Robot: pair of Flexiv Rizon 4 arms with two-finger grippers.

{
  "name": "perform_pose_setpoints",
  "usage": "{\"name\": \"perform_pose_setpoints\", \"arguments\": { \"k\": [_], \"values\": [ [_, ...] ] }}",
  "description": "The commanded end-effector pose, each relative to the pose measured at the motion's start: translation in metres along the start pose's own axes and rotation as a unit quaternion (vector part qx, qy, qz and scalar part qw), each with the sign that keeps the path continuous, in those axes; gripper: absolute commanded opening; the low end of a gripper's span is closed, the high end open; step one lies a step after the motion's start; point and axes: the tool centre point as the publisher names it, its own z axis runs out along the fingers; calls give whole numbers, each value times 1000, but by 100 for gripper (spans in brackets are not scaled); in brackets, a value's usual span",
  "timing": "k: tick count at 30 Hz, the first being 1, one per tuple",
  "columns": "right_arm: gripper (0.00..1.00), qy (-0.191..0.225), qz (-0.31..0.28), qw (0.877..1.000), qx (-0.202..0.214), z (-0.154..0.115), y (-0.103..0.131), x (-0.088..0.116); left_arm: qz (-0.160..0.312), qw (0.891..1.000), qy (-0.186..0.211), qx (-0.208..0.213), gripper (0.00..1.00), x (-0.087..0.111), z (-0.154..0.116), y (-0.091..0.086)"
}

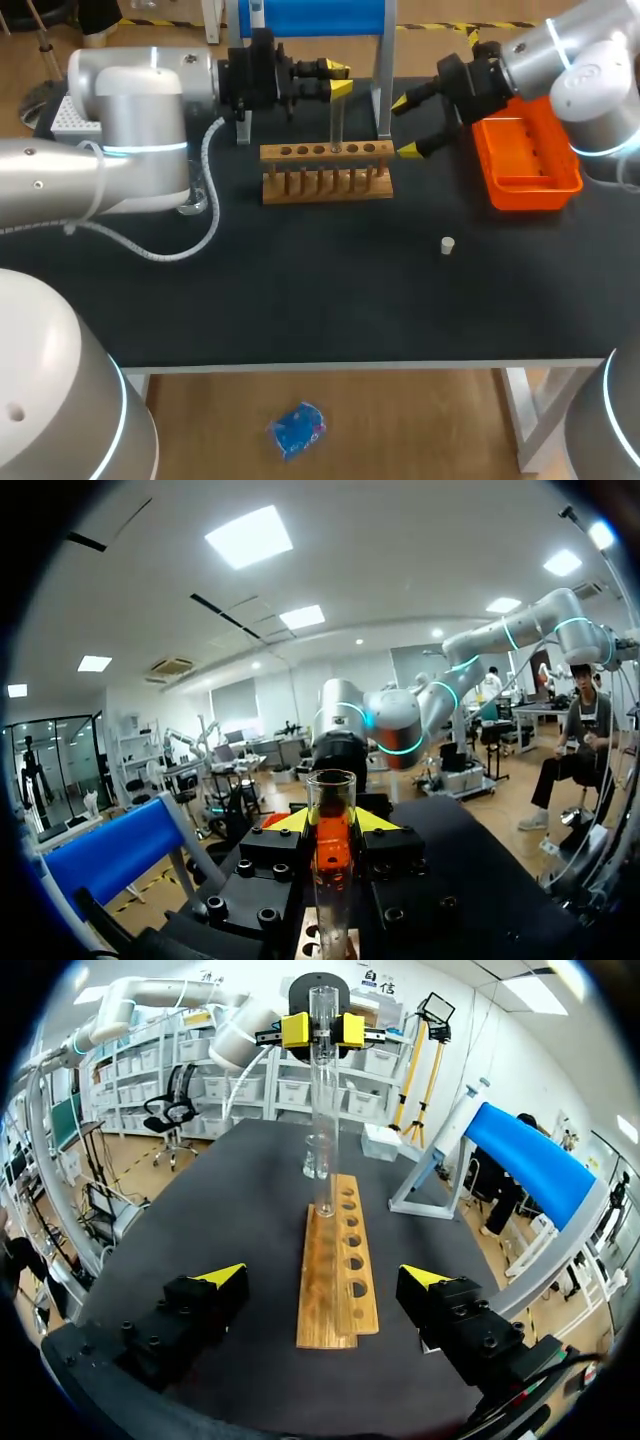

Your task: Invert the test tube, pick up the pipette, mount the tip to pipette, aspirate from beaker and dispense into the tube, eject the tip, return the pipette, and cap with the stopper.

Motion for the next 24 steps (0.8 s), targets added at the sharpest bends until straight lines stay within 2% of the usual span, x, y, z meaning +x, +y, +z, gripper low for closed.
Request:
{"name": "perform_pose_setpoints", "arguments": {
  "k": [1, 8, 24],
  "values": [
    [100, 4, 0, 1000, 0, 0, -1, -3, -3, 1000, 14, 3, 0, -15, 7, 9],
    [100, 4, 0, 1000, 0, 0, -1, -3, -14, 1000, 3, -1, 0, -25, 4, 18],
    [100, 4, 0, 1000, 0, 0, -1, -3, -21, 1000, -2, -11, 0, -30, 3, 31]
  ]
}}
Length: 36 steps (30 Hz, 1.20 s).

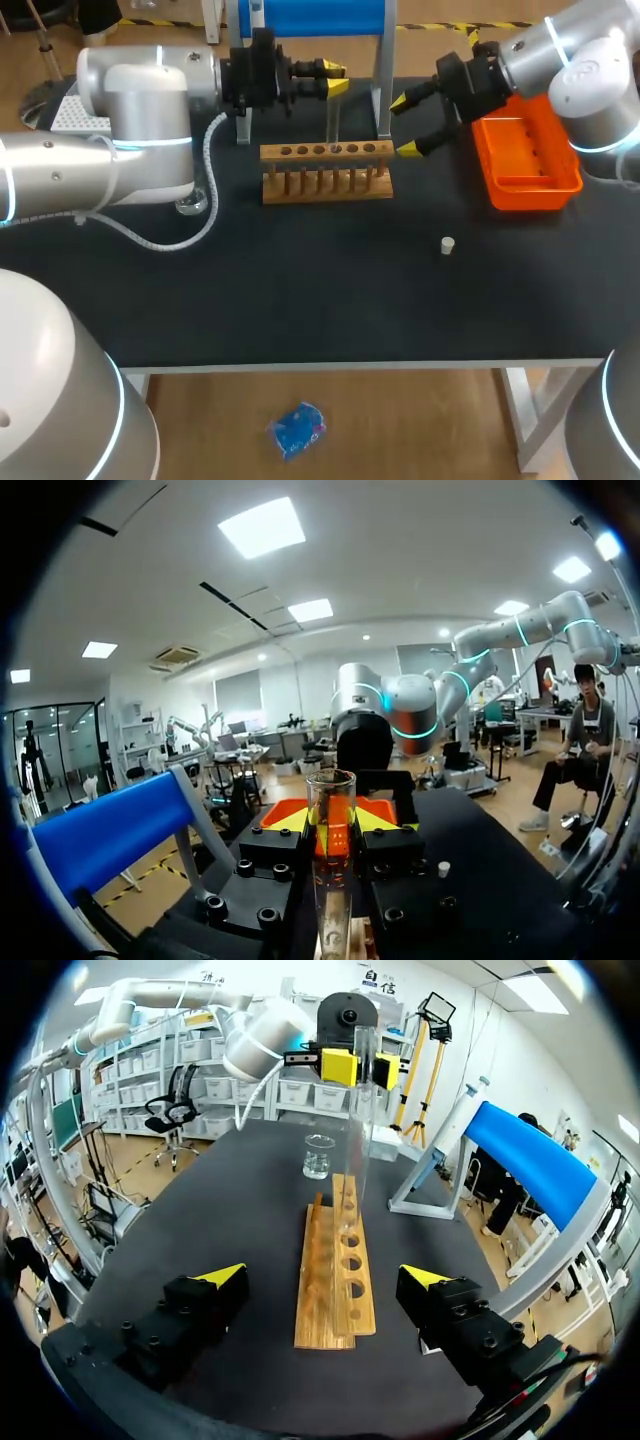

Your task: Invert the test tube, pick up the pipette, mount the tip to pipette, aspirate from beaker and dispense into the tube, eject the tip, return the pipette, and cap with the stopper.

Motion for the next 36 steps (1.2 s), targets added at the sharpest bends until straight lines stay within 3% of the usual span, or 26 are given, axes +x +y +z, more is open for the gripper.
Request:
{"name": "perform_pose_setpoints", "arguments": {
  "k": [1, 19, 36],
  "values": [
    [100, 1, -1, 1000, 0, 0, -1, -1, -2, 1000, 2, -1, 0, -2, 1, 2],
    [100, 1, -1, 1000, 0, 0, -1, -1, -3, 1000, 8, -8, 0, -5, 6, 7],
    [100, 1, -1, 1000, 0, 0, -1, -1, -14, 1000, 7, -14, 0, -13, 9, 30]
  ]
}}
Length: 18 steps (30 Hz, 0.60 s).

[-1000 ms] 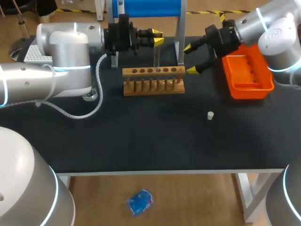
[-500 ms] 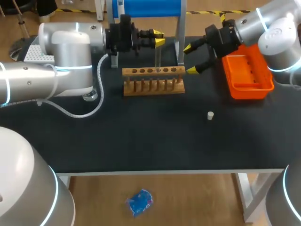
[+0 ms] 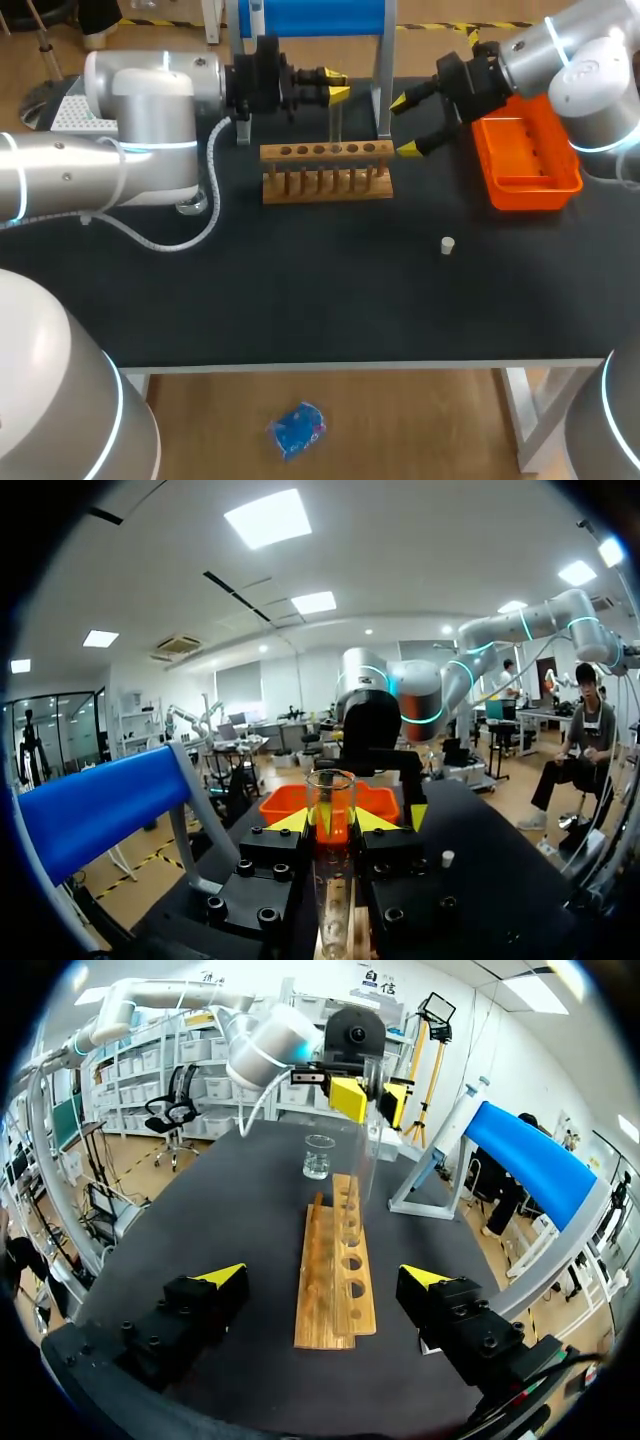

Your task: Invert the test tube, pick up the pipette, mount the tip to pipette, aspirate from beaker and dispense into the tube, eject the tip, return the pipette, and cap with the stopper.

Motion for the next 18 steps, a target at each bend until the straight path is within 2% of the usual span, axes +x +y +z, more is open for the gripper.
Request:
{"name": "perform_pose_setpoints", "arguments": {
  "k": [1, 18],
  "values": [
    [100, 1, -1, 1000, 1, 0, 0, -1, -1, 1000, 6, -1, 0, -6, 4, 5],
    [100, 1, -1, 1000, 1, 0, 0, -1, -21, 999, 12, -21, 0, -10, 6, 30]
  ]
}}
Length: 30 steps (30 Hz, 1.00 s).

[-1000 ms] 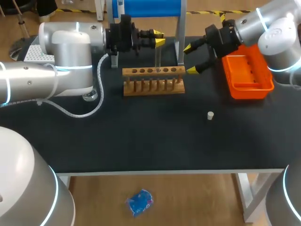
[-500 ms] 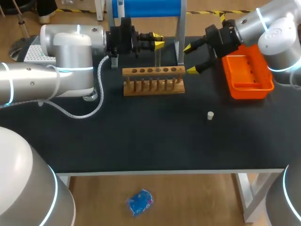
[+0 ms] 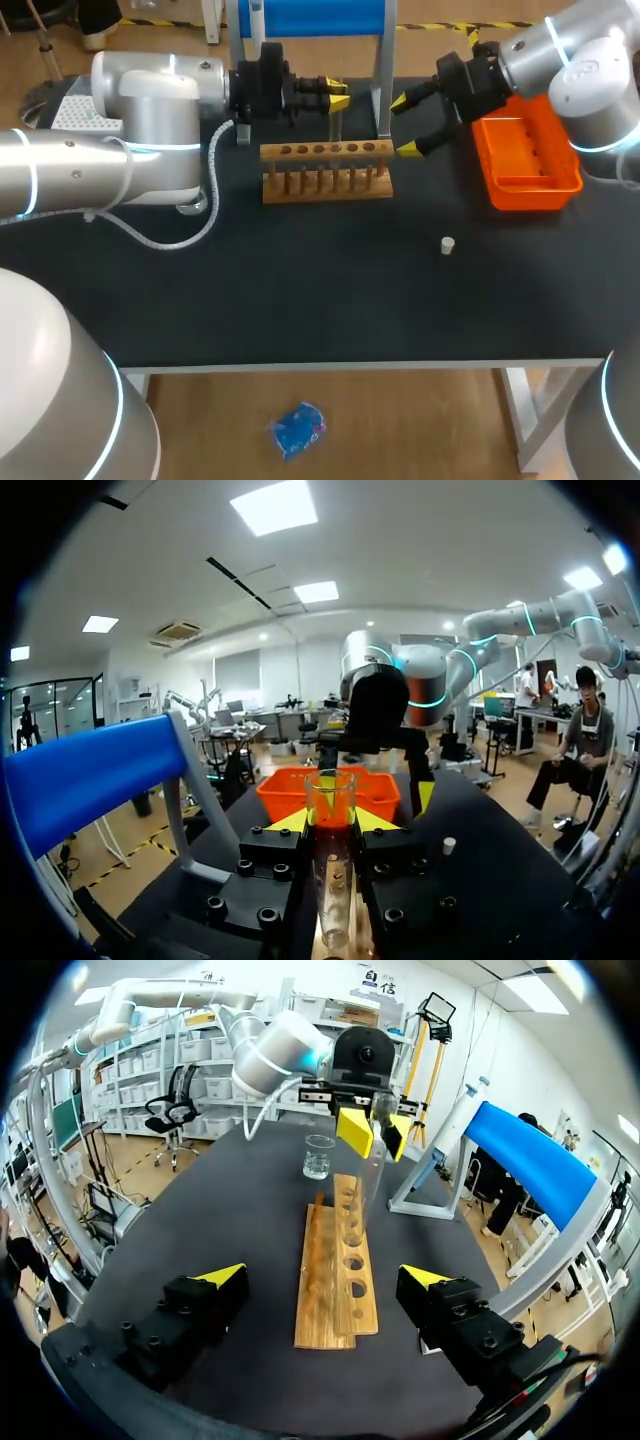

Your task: Invert the test tube, pick up the pipette, mount the tip to pipette, aspirate from beaker and dispense into the tube, eject the tip, return the pipette, and cap with the stopper.

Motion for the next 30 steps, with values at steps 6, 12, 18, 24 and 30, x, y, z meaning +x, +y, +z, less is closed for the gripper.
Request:
{"name": "perform_pose_setpoints", "arguments": {
  "k": [6, 12, 18, 24, 30],
  "values": [
    [100, 1, -1, 1000, 0, 0, -1, -1, -11, 1000, 4, 2, 0, -3, 2, 12],
    [100, 1, -1, 1000, 0, 0, -1, -1, -17, 1000, 5, 2, 0, -2, 5, 17],
    [100, 1, -1, 1000, 0, 0, -1, -1, -21, 1000, 4, 4, 0, -2, 6, 22],
    [100, 1, -1, 1000, 0, 0, -1, -1, -23, 1000, 0, 7, 0, -1, 5, 27],
    [100, 1, -1, 1000, 0, 0, -1, -1, -27, 1000, -1, 7, 0, -1, 4, 31]
  ]
}}
